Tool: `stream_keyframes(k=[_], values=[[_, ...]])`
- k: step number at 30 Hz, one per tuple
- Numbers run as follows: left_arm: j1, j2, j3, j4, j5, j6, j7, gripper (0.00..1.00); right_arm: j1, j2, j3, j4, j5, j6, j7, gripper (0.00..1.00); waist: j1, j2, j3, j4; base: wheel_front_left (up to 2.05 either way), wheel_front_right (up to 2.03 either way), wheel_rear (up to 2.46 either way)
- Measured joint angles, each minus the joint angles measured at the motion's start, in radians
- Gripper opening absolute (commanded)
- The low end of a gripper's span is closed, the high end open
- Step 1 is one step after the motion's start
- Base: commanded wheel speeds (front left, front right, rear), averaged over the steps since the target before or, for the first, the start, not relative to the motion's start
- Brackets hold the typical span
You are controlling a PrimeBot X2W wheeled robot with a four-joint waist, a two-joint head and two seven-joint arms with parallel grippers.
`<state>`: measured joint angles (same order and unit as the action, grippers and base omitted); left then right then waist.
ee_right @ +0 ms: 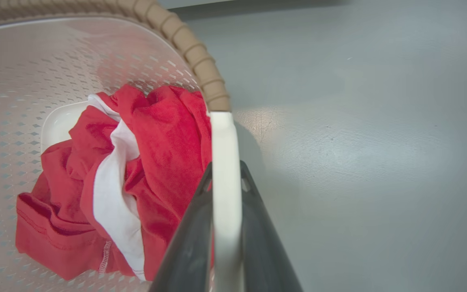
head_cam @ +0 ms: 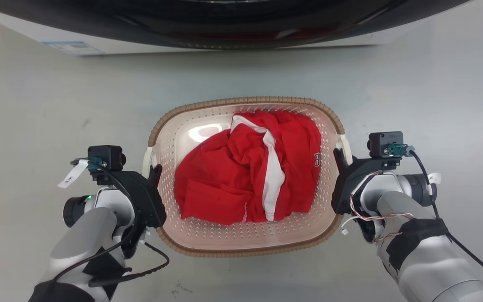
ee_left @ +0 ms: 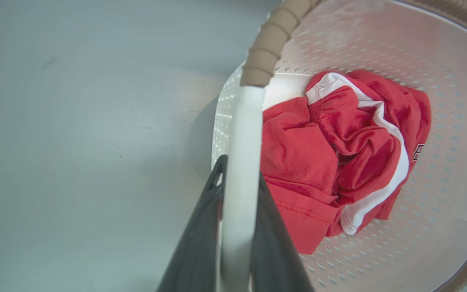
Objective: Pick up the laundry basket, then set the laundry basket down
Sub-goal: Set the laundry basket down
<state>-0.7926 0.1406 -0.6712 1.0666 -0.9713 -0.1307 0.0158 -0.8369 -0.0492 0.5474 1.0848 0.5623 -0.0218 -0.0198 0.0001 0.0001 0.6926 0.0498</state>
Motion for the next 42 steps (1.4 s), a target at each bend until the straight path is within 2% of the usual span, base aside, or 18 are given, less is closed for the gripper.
stream_keyframes(k=[13, 23, 26, 27, 28, 29, 30, 31, 32, 33, 42], values=[[-0.02, -0.016, -0.024, 0.0, 0.013, 0.002, -0.08, 0.0, -0.029, -0.008, -0.007, 0.03, -0.001, -0.014, -0.052, 0.0, 0.0, 0.0, 0.076, 0.01, 0.0, 0.0, 0.0], [-0.02, -0.022, -0.041, 0.004, -0.016, 0.003, -0.051, 0.0, -0.032, -0.007, -0.004, 0.067, -0.001, -0.013, -0.052, 0.0, -0.0001, -0.0001, 0.086, 0.016, 0.0, 0.0, 0.0], [-0.02, -0.023, -0.043, 0.004, -0.029, 0.003, -0.031, 0.0, -0.035, -0.008, 0.003, 0.075, -0.002, -0.003, -0.052, 0.0, -0.0002, -0.0002, 0.087, 0.017, 0.0, 0.0, 0.0], [-0.02, -0.022, -0.046, 0.004, -0.031, 0.007, -0.027, 0.0, -0.036, -0.009, 0.007, 0.077, -0.005, 0.003, -0.052, 0.3, -0.0002, -0.0001, 0.088, 0.018, 0.0, 0.0, 0.0], [-0.02, -0.022, -0.048, 0.004, -0.032, 0.008, -0.021, 0.12, -0.036, -0.009, 0.008, 0.078, -0.007, 0.004, -0.052, 0.65, -0.0002, -0.0001, 0.089, 0.018, 0.0, 0.0, 0.0], [-0.02, -0.022, -0.051, 0.004, -0.034, 0.008, -0.016, 0.33, -0.038, -0.01, 0.009, 0.08, -0.007, 0.004, -0.052, 1.0, -0.0002, -0.0001, 0.089, 0.019, 0.0, 0.0, 0.0], [-0.02, -0.022, -0.053, 0.001, -0.037, 0.007, -0.012, 0.57, -0.04, -0.013, 0.009, 0.083, -0.007, 0.004, -0.052, 1.0, -0.0002, -0.0001, 0.09, 0.02, 0.0, 0.0, 0.0], [-0.021, -0.022, -0.054, 0.0, -0.04, 0.006, -0.007, 0.95, -0.04, -0.019, 0.009, 0.086, -0.007, 0.004, -0.053, 1.0, -0.0002, -0.0001, 0.091, 0.021, 0.0, 0.0, 0.0], [-0.021, -0.022, -0.056, -0.002, -0.04, 0.006, 0.0, 1.0, -0.04, -0.024, 0.009, 0.086, -0.007, 0.007, -0.054, 1.0, -0.0002, -0.0001, 0.091, 0.021, 0.0, 0.0, 0.0], [-0.021, -0.022, -0.058, -0.003, -0.041, 0.002, 0.005, 1.0, -0.041, -0.025, 0.01, 0.086, -0.007, 0.015, -0.057, 1.0, -0.0002, -0.0002, 0.092, 0.022, 0.0, 0.0, 0.0], [-0.021, -0.014, -0.069, -0.013, -0.08, -0.001, 0.017, 1.0, -0.056, -0.025, 0.009, 0.098, -0.007, 0.024, -0.08, 1.0, -0.0001, -0.0001, 0.086, 0.028, 0.0, 0.0, 0.0]])
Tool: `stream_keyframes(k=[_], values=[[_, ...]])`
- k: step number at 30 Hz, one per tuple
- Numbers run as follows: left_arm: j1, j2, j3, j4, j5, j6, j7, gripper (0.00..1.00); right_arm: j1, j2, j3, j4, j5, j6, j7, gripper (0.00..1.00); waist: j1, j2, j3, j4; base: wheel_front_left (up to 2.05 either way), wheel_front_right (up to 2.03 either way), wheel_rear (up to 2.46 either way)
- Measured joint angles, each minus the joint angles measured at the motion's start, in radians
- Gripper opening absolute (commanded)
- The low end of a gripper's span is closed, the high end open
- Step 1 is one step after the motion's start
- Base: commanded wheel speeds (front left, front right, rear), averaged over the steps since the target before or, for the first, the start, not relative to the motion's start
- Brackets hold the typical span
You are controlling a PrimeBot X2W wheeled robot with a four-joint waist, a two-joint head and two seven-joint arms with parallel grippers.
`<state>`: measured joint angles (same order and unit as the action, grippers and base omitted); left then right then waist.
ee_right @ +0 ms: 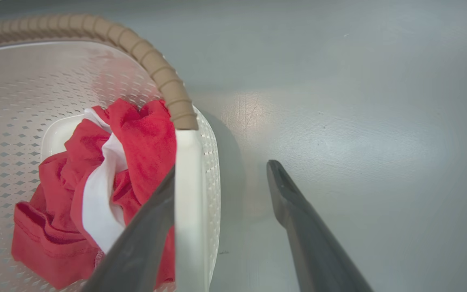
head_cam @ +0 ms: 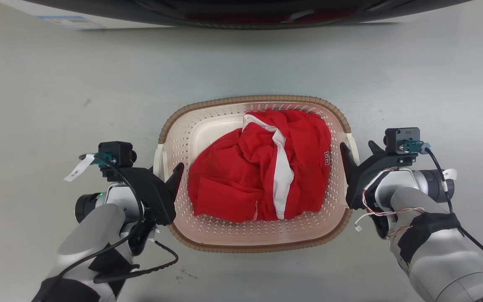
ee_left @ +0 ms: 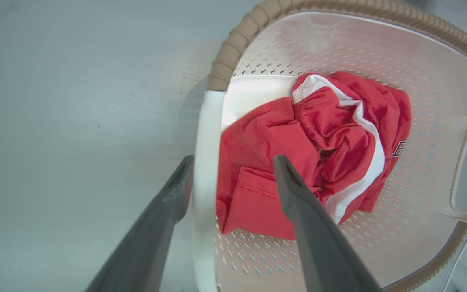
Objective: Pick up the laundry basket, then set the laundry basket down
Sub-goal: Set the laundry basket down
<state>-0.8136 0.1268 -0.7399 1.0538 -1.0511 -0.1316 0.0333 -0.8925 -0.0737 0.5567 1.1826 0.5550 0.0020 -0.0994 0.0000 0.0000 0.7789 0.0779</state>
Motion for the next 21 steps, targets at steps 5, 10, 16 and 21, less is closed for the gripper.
stream_keyframes(k=[5, 10, 16, 21], values=[[0.004, 0.021, -0.01, -0.015, -0.007, 0.0, -0.025, 1.0, 0.005, 0.0, 0.001, 0.002, 0.0, 0.017, -0.037, 1.0, 0.0, 0.0, -0.03, 0.0, 0.0, 0.0, 0.0], [0.033, 0.043, -0.026, -0.04, -0.001, 0.0, -0.081, 1.0, 0.044, 0.0, 0.006, 0.0, 0.0, 0.034, -0.082, 1.0, -0.0001, -0.0001, -0.072, -0.001, 0.0, 0.0, 0.0], [0.088, 0.074, -0.044, -0.069, 0.014, 0.0, -0.178, 1.0, 0.105, 0.001, 0.009, -0.009, 0.0, 0.043, -0.123, 1.0, -0.0001, -0.0001, -0.139, -0.006, 0.0, 0.0, 0.0], [0.121, 0.086, -0.047, -0.091, 0.016, 0.0, -0.245, 1.0, 0.148, 0.002, 0.0, -0.021, 0.008, 0.048, -0.134, 1.0, -0.0001, 0.0, -0.191, -0.01, 0.0, 0.0, 0.0]])
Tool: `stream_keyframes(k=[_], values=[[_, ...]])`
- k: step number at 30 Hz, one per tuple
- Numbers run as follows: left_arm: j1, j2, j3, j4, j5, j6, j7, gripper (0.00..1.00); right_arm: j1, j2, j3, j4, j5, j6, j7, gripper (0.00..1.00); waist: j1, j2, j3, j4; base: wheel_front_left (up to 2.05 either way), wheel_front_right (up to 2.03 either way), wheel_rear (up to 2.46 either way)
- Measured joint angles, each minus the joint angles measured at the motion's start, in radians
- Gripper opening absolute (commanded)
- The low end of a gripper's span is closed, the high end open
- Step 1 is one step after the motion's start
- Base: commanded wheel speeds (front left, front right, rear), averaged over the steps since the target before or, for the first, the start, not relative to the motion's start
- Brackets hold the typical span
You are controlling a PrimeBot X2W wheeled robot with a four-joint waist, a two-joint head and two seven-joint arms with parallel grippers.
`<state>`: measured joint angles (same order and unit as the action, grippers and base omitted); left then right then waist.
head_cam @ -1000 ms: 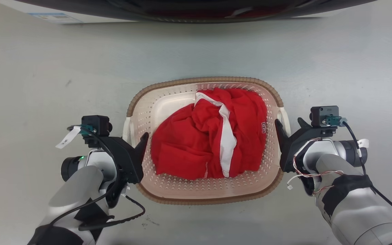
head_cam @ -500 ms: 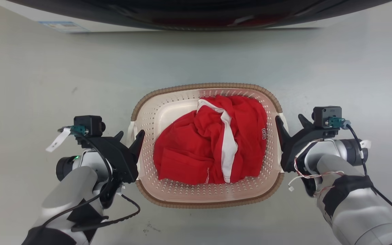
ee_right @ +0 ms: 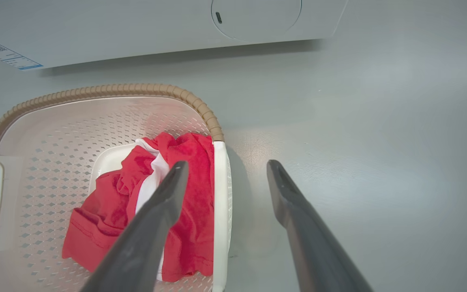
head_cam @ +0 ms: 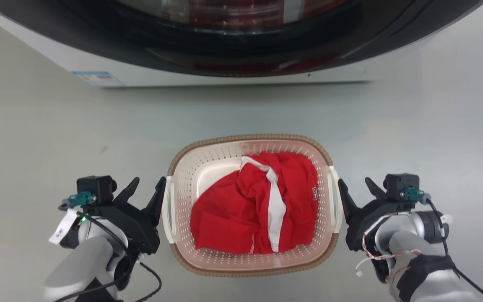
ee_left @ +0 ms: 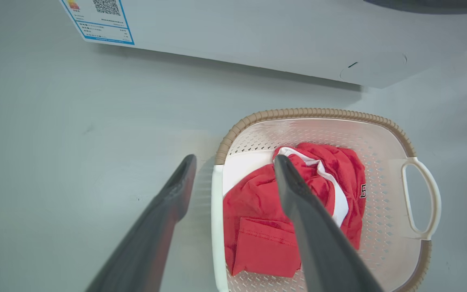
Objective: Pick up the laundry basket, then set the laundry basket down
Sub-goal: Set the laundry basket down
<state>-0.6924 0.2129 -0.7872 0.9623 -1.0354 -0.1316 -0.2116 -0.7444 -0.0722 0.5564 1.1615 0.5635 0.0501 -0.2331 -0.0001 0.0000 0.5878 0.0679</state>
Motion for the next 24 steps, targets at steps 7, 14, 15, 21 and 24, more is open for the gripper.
stream_keyframes(k=[7, 14, 15, 21, 24], values=[[0.057, 0.035, 0.0, -0.052, 0.041, 0.0, -0.035, 1.0, 0.078, 0.001, -0.008, -0.051, 0.001, 0.0, -0.015, 1.0, 0.0, -0.0001, -0.115, -0.008, 0.0, 0.0, 0.0], [0.098, 0.059, 0.026, -0.105, 0.067, 0.013, -0.038, 1.0, 0.121, -0.013, -0.021, -0.129, -0.005, -0.007, -0.016, 1.0, 0.0, 0.0, -0.193, -0.014, 0.0, 0.0, 0.0], [0.104, 0.061, 0.035, -0.12, 0.072, 0.02, -0.038, 1.0, 0.13, -0.017, -0.029, -0.146, -0.005, -0.009, -0.016, 1.0, 0.0, -0.0001, -0.203, -0.014, 0.0, 0.0, 0.0], [0.165, 0.094, 0.096, -0.239, 0.13, 0.082, -0.038, 1.0, 0.2, -0.041, -0.063, -0.277, -0.013, -0.043, -0.016, 1.0, 0.0, -0.0001, -0.272, -0.014, 0.0, 0.0, 0.0], [0.197, 0.114, 0.119, -0.297, 0.17, 0.11, -0.038, 1.0, 0.239, -0.054, -0.077, -0.335, -0.026, -0.06, -0.016, 1.0, 0.0, -0.0001, -0.302, -0.014, 0.0, 0.0, 0.0]])
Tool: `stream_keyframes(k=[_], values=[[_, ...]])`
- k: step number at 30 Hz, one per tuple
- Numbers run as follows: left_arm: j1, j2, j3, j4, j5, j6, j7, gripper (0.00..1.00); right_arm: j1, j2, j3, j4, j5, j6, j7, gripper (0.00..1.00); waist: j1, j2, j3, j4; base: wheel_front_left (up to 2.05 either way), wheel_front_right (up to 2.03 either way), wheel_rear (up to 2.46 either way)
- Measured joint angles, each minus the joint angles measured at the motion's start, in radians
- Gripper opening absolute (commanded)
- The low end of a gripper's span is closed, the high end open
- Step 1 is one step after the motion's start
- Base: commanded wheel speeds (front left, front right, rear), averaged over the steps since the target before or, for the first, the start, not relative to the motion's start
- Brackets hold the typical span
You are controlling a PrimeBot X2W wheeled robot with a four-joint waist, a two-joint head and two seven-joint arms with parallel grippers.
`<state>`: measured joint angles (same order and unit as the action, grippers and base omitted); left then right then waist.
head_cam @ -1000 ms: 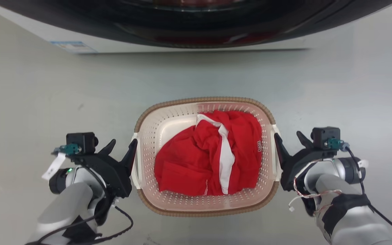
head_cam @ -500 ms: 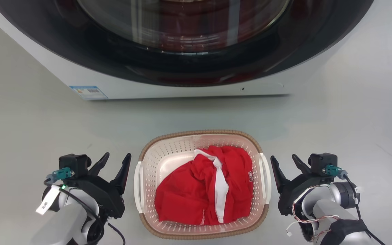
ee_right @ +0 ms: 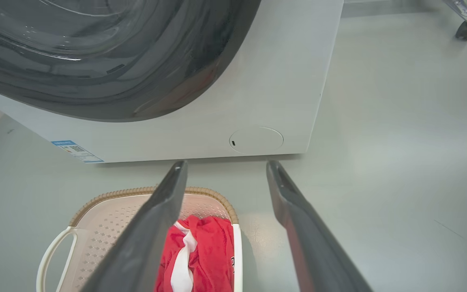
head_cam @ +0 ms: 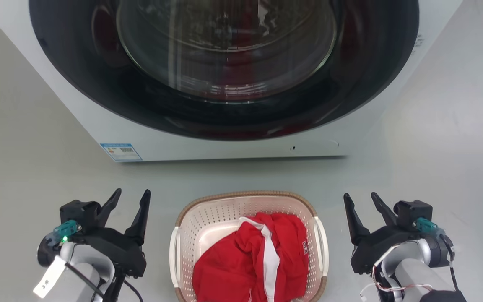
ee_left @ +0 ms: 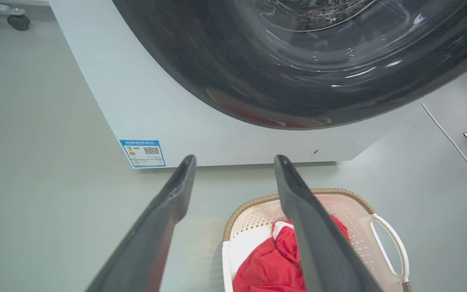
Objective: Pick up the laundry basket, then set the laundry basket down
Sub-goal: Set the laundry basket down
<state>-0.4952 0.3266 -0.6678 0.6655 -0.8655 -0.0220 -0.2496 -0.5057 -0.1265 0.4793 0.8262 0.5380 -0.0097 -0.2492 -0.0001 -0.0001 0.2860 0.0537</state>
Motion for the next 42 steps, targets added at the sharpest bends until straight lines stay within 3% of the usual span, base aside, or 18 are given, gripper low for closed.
stream_keyframes(k=[9, 15, 27, 42], values=[[0.128, 0.056, 0.07, -0.226, 0.098, 0.102, 0.0, 1.0, 0.121, -0.032, -0.034, -0.208, -0.048, -0.048, 0.0, 1.0, 0.0, 0.0, -0.087, 0.0, 0.0, 0.0, 0.0], [0.224, 0.084, 0.117, -0.388, 0.157, 0.128, 0.0, 1.0, 0.208, -0.047, -0.051, -0.355, -0.089, -0.074, 0.0, 1.0, 0.0, 0.0, -0.132, -0.003, 0.0, 0.0, 0.0], [0.403, 0.093, 0.198, -0.603, 0.252, 0.146, 0.0, 1.0, 0.384, -0.083, -0.115, -0.6, -0.156, -0.106, 0.0, 1.0, 0.0, 0.0, -0.19, -0.005, 0.0, 0.0, 0.0], [0.537, 0.03, 0.308, -0.645, 0.319, 0.146, 0.0, 1.0, 0.53, -0.086, -0.187, -0.731, -0.207, -0.115, -0.001, 1.0, 0.0001, 0.0002, -0.232, 0.002, 0.0, 0.0, 0.0]])
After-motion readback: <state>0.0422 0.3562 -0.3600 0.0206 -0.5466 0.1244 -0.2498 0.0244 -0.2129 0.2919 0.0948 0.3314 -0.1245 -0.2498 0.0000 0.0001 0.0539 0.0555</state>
